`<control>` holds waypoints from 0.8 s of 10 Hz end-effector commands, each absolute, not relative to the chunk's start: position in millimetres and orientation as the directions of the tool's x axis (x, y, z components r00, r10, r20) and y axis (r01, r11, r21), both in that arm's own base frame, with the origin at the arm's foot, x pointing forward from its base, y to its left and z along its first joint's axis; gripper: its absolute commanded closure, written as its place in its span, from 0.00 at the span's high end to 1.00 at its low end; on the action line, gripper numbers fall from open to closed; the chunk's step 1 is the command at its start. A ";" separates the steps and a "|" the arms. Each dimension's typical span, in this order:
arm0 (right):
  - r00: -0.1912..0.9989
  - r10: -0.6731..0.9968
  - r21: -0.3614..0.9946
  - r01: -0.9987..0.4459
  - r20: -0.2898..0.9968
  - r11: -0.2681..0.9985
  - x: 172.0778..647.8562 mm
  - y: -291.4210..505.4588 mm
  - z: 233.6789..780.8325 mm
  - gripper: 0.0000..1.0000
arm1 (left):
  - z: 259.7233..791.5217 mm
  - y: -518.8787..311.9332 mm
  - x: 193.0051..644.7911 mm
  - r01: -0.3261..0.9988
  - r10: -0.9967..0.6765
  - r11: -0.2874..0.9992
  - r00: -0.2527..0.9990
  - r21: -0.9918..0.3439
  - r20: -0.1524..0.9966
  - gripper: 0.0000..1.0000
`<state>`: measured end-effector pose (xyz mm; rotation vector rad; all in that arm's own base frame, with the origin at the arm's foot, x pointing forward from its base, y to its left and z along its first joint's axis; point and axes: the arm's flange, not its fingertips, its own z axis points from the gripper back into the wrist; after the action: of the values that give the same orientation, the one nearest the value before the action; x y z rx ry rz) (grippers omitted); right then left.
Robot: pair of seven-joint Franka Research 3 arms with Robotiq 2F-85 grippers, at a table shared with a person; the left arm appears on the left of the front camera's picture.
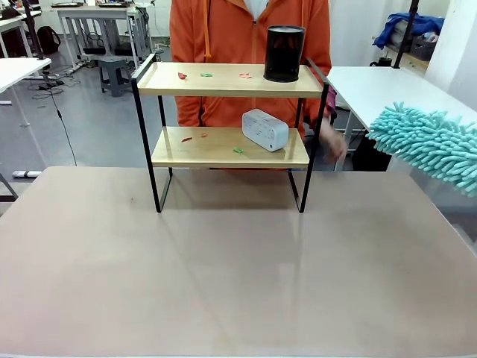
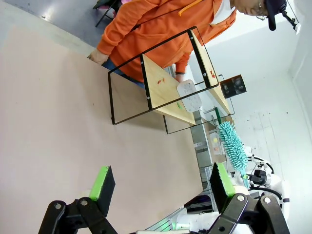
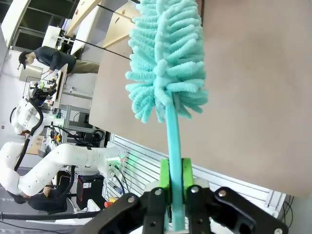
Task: Clean the shelf.
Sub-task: Pick up the Duster from the human, then clean the specific tier of the Shelf with the Duster once objects are removed.
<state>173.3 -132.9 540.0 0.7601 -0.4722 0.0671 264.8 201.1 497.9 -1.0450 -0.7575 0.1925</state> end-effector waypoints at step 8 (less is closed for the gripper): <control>0.898 -0.123 0.648 -0.206 0.423 0.733 174.1 -131.8 541.4 0.00 | 498.8 199.2 266.3 0.226 0.486 0.508 0.722 -0.831 0.493 1.00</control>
<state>173.3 -132.9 540.0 0.7603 -0.4720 0.0665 264.7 201.1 498.0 -1.0452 -0.7577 0.1920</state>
